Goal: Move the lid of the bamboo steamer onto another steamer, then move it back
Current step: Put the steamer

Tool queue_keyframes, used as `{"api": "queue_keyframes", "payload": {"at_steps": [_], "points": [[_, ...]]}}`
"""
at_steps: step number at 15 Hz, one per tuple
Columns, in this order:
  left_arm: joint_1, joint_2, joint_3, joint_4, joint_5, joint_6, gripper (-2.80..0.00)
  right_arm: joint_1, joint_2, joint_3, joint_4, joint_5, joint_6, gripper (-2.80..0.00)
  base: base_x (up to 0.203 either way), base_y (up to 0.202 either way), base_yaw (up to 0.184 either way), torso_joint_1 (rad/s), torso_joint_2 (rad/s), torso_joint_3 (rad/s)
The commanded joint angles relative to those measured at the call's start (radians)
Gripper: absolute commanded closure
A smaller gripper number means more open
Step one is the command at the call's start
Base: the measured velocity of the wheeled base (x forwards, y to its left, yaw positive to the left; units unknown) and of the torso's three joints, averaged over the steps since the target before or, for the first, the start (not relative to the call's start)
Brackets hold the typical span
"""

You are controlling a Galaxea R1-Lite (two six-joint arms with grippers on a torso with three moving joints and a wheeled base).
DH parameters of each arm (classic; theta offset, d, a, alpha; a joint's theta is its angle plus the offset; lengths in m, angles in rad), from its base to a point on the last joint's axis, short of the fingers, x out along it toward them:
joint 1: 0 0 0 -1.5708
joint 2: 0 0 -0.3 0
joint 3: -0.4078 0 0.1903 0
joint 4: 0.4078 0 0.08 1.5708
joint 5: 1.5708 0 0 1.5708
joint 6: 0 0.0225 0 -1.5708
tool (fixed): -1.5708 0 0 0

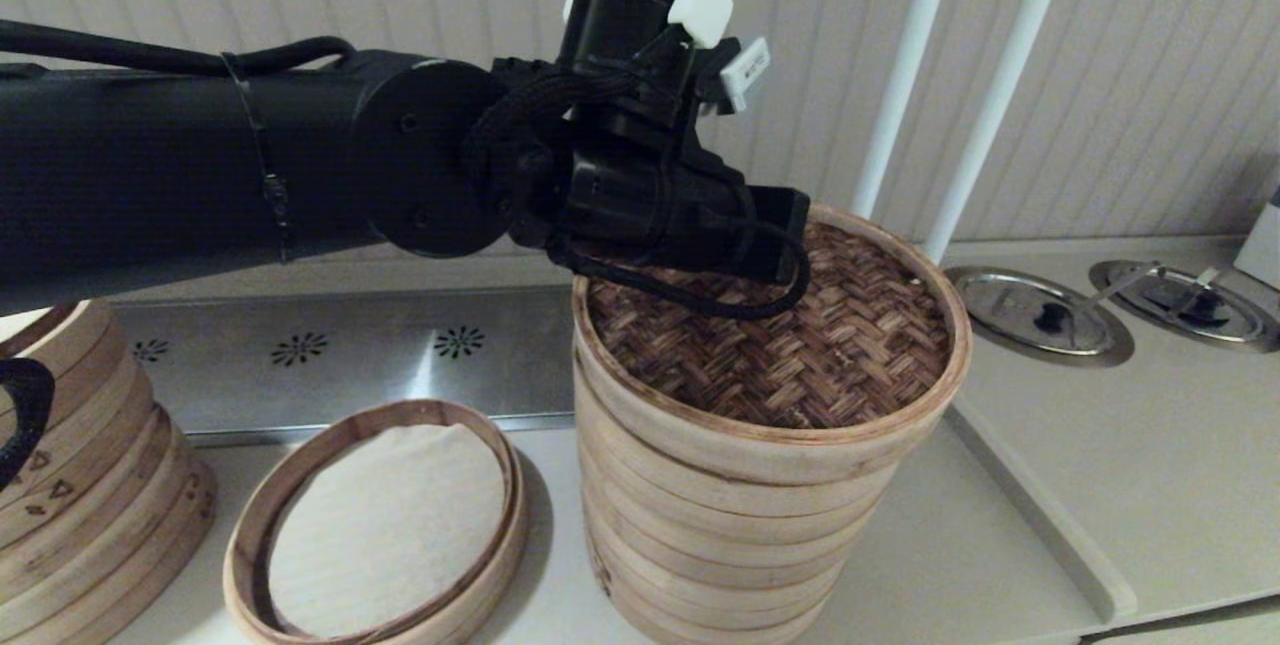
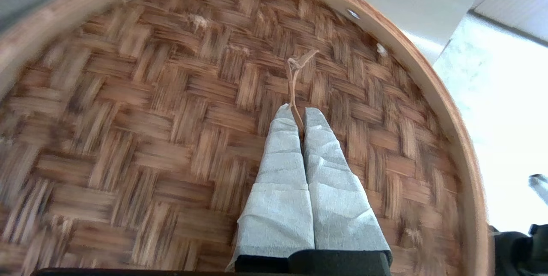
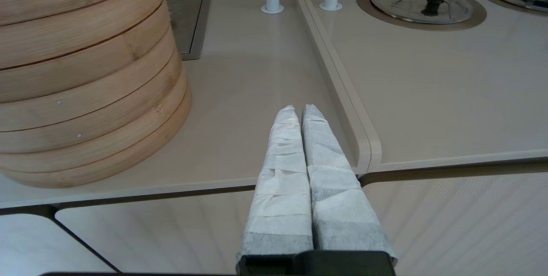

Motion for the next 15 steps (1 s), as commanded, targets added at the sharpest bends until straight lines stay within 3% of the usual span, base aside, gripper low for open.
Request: {"api": "queue_keyframes", "payload": {"at_steps": [1,15], "points": [[0.003,-0.017,0.001,0.004,0.020,0.000,0.00,0.000,0.001,0.003,0.000,0.001,0.000,0.00,0.000,0.000,0.000,0.000,0.00,0.000],[0.019,0.025,0.002,-0.010,0.028,0.006,0.00,0.000,0.001,0.003,0.000,0.000,0.000,0.00,0.000,0.000,0.000,0.000,0.00,0.000]]}}
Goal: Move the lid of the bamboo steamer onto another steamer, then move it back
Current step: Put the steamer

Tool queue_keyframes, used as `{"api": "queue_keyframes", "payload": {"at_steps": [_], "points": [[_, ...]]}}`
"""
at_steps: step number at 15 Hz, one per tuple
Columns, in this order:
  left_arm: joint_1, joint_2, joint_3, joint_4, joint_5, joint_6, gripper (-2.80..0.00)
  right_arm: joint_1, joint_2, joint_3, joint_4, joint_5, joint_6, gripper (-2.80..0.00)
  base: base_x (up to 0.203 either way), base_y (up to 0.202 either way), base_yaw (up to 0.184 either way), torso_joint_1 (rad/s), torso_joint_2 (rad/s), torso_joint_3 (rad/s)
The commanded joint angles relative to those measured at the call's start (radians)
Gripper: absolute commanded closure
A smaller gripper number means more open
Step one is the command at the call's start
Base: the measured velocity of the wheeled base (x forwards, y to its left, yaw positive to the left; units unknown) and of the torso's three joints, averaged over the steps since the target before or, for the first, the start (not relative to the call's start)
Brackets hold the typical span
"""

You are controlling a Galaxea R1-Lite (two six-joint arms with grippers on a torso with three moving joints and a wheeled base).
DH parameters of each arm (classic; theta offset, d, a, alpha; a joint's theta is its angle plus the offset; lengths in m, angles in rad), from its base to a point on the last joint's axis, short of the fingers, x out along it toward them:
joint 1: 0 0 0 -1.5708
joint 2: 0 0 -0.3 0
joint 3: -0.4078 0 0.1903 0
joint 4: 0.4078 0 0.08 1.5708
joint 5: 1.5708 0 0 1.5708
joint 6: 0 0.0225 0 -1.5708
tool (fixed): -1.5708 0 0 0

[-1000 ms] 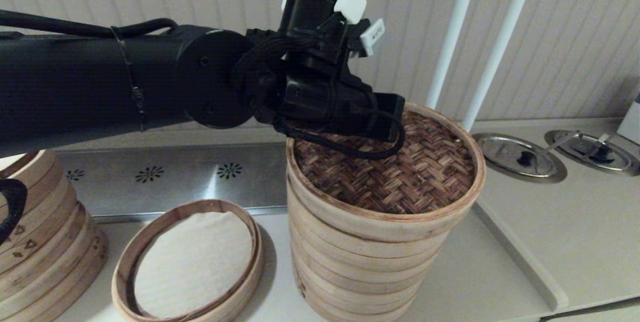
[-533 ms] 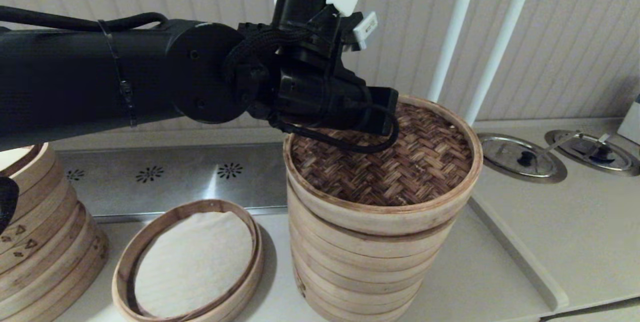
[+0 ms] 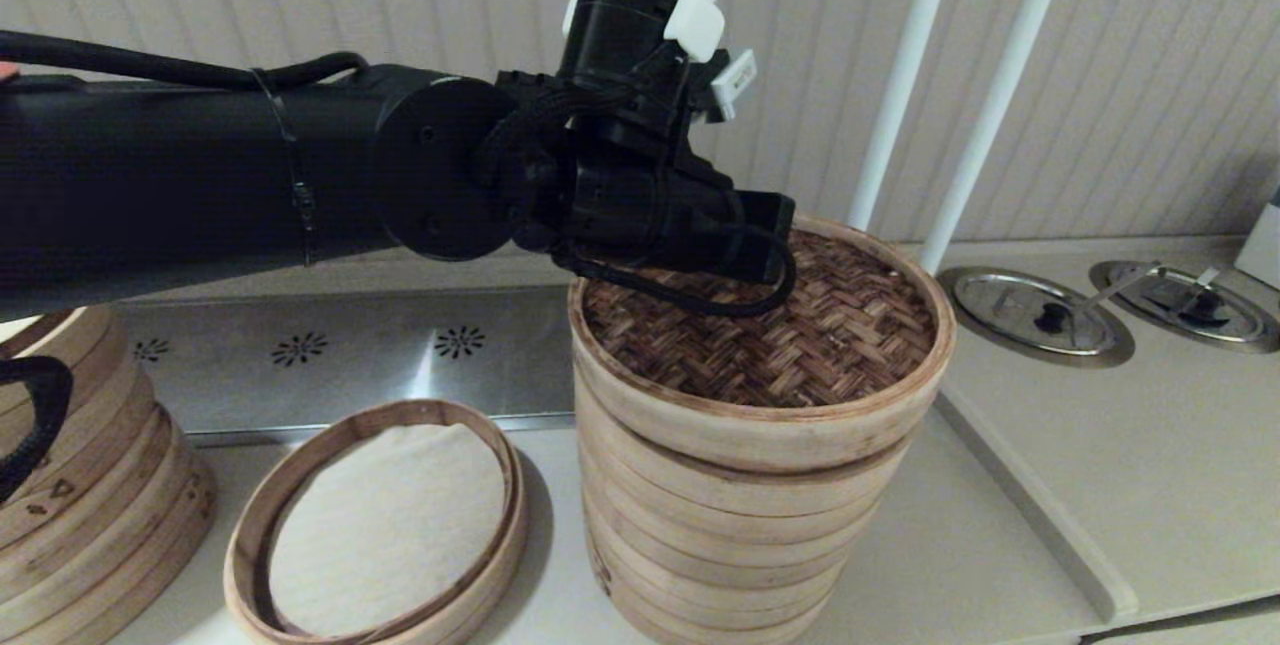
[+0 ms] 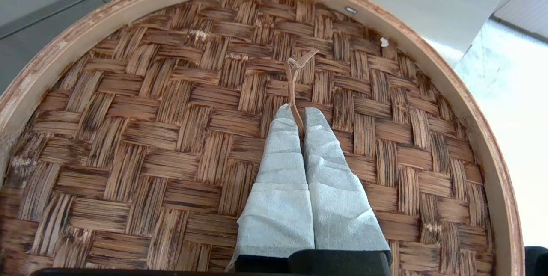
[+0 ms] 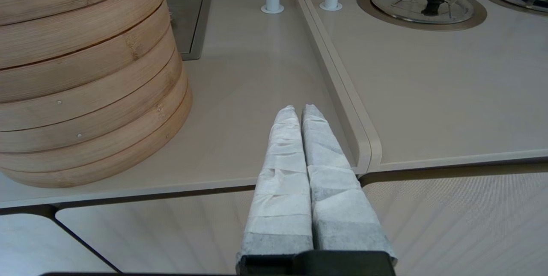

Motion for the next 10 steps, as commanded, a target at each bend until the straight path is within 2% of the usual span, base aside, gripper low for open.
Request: {"api": "queue_keyframes", "payload": {"at_steps": [1,10], "points": [[-0.001,0.007,0.000,0.002,0.000,0.003,0.00,0.000,0.001,0.003,0.000,0.000,0.000,0.00,0.000,0.000,0.000,0.000,0.00,0.000],[-0.005,0.025,0.001,0.008,0.006,0.016,0.00,0.000,0.001,0.003,0.000,0.000,0.000,0.00,0.000,0.000,0.000,0.000,0.00,0.000]]}}
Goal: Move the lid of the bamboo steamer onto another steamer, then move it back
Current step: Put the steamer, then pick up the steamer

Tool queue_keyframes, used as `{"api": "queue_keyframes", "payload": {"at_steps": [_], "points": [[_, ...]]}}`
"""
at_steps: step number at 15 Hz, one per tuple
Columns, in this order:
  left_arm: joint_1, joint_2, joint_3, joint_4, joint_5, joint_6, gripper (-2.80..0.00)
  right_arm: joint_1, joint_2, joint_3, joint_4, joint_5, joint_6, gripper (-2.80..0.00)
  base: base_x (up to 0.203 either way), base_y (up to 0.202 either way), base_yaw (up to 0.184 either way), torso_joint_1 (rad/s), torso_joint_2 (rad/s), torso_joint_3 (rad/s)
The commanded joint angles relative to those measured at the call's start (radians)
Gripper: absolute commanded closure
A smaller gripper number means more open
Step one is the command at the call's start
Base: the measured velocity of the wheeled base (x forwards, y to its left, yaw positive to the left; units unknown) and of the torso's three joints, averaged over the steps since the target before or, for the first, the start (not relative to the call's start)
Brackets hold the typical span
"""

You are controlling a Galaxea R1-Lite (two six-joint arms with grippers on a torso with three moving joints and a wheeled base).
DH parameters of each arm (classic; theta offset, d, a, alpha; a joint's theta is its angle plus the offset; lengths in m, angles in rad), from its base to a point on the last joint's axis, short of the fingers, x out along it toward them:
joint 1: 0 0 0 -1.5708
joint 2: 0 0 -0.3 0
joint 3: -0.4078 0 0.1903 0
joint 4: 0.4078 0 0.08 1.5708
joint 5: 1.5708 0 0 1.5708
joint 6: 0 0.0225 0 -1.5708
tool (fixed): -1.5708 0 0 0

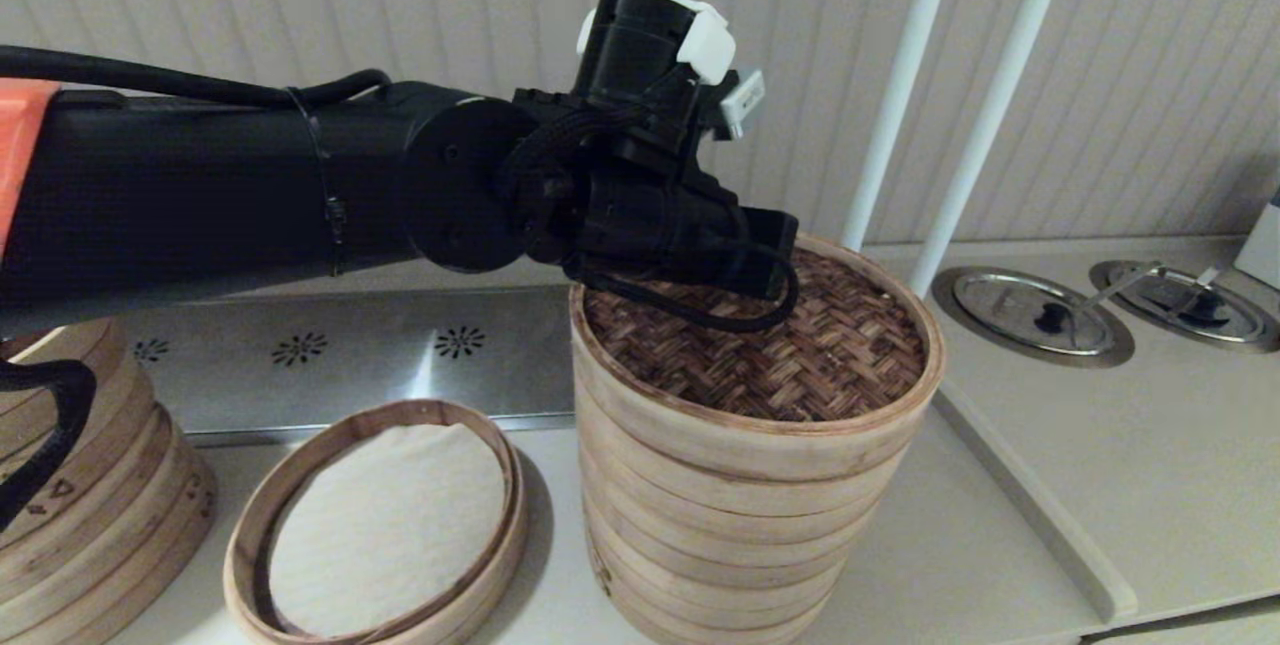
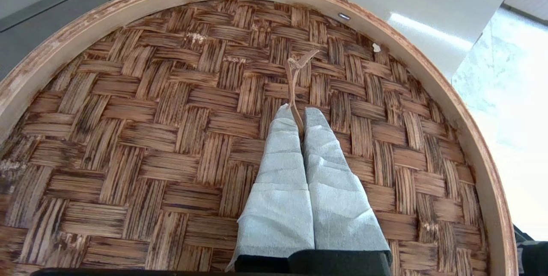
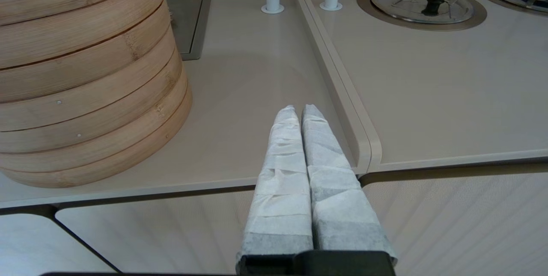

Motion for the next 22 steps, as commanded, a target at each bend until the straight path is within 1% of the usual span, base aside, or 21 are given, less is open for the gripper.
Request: {"api": "queue_keyframes", "payload": {"at_steps": [1,3,4,9,11,14,15,16,17,19,22], "points": [[0.000,0.007,0.000,0.004,0.002,-0.001,0.00,0.000,0.001,0.003,0.000,0.000,0.001,0.00,0.000,0.000,0.000,0.000,0.00,0.000],[0.000,0.006,0.002,0.005,0.005,-0.001,0.00,0.000,0.001,0.003,0.000,0.000,0.001,0.00,0.000,0.000,0.000,0.000,0.00,0.000],[0.000,0.004,0.002,0.004,0.012,-0.001,-2.80,0.000,0.001,0.003,0.000,0.000,0.001,0.00,0.000,0.000,0.000,0.000,0.00,0.000],[0.000,-0.045,0.004,0.022,0.012,-0.005,-2.80,0.000,0.001,0.003,0.000,0.000,0.001,0.00,0.000,0.000,0.000,0.000,0.00,0.000],[0.004,-0.084,0.005,0.052,0.014,-0.009,-2.80,0.000,0.001,0.003,0.000,0.000,0.001,0.00,0.000,0.000,0.000,0.000,0.00,0.000],[0.043,-0.183,0.029,0.096,0.018,-0.011,-2.80,0.000,0.001,0.003,0.000,0.000,0.001,0.00,0.000,0.000,0.000,0.000,0.00,0.000],[0.064,-0.228,0.049,0.119,0.036,-0.012,-2.80,0.000,0.001,0.003,0.000,0.000,0.001,0.00,0.000,0.000,0.000,0.000,0.00,0.000],[0.085,-0.271,0.082,0.137,0.057,-0.013,0.00,0.000,0.001,0.003,0.000,0.001,0.001,0.00,0.000,0.000,0.000,0.000,0.00,0.000],[0.107,-0.321,0.131,0.144,0.071,-0.013,0.00,0.000,0.001,0.003,0.000,0.000,0.001,0.00,0.000,0.000,0.000,0.000,0.00,0.000],[0.162,-0.449,0.267,0.147,0.081,-0.012,0.00,0.000,0.001,0.003,0.000,0.001,0.001,0.00,0.000,0.000,0.000,0.000,0.00,0.000],[0.275,-0.667,0.498,0.142,0.084,-0.008,0.00,0.000,0.001,0.003,0.000,0.000,0.001,0.00,0.000,0.000,0.000,0.000,0.00,0.000]]}}
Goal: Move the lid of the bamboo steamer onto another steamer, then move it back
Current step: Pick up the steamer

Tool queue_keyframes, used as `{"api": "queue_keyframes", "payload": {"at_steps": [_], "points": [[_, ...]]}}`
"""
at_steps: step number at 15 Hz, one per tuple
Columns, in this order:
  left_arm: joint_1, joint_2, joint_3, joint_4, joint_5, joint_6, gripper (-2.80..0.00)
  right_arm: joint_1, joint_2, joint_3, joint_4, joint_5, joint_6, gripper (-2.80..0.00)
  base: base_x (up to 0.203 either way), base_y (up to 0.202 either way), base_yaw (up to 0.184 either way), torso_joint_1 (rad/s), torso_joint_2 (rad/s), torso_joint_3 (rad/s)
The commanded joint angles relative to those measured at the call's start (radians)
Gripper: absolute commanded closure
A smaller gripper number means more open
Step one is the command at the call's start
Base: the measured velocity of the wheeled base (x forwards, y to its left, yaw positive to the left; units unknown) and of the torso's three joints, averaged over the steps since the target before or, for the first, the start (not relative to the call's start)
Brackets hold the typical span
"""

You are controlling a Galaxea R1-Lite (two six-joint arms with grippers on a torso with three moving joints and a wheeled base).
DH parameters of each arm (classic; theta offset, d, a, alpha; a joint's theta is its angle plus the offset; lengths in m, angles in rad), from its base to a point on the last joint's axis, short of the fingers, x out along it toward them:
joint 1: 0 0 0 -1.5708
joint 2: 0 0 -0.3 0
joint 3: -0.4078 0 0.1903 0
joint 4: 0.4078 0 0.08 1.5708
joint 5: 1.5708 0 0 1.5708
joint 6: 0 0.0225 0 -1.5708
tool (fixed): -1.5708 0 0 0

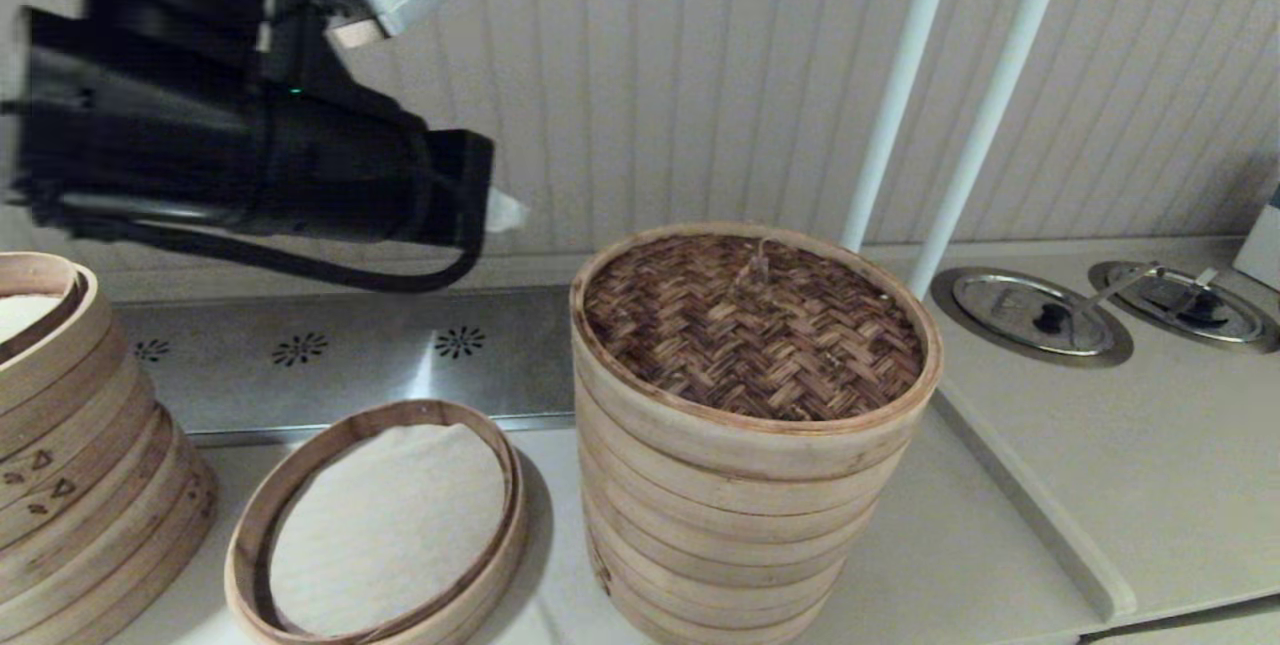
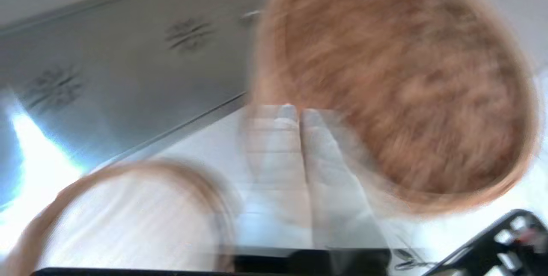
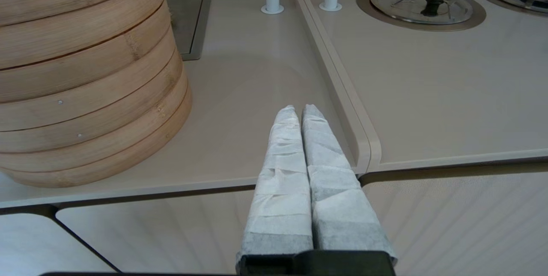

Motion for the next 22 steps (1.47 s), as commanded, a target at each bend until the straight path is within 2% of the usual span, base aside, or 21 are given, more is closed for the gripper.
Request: {"api": "queue_keyframes", "payload": {"at_steps": [1,4,6,10,14,16,19,22], "points": [[0.101,-0.237,0.193,-0.007,0.005,0.003,0.00,0.000,0.001,0.003,0.000,0.000,0.000,0.00,0.000,0.000,0.000,0.000,0.00,0.000],[0.269,-0.425,0.453,-0.069,0.024,0.006,0.00,0.000,0.001,0.003,0.000,0.000,0.000,0.00,0.000,0.000,0.000,0.000,0.00,0.000],[0.388,-0.526,0.647,-0.161,0.029,0.006,0.00,0.000,0.001,0.003,0.000,0.000,0.000,0.00,0.000,0.000,0.000,0.000,0.00,0.000],[0.533,-0.772,1.008,-0.354,0.038,0.010,0.00,0.000,0.001,0.003,0.000,0.000,0.000,0.00,0.000,0.000,0.000,0.000,0.00,0.000],[0.565,-1.001,1.200,-0.401,0.069,0.020,0.00,0.000,0.001,0.003,0.000,0.000,0.000,0.00,0.000,0.000,0.000,0.000,0.00,0.000],[0.568,-1.109,1.257,-0.391,0.023,0.053,0.00,0.000,0.001,0.003,0.000,0.000,-0.001,0.00,0.000,0.000,0.000,0.000,0.00,0.000],[0.573,-1.228,1.291,-0.302,-0.051,0.072,0.00,0.000,0.001,0.003,0.000,0.001,0.000,0.00,0.000,0.000,0.000,0.000,0.00,0.000],[0.588,-1.320,1.359,-0.290,-0.066,0.077,0.00,0.000,0.001,0.003,0.000,0.000,0.000,0.00,0.000,0.000,0.000,0.000,0.00,0.000]]}}
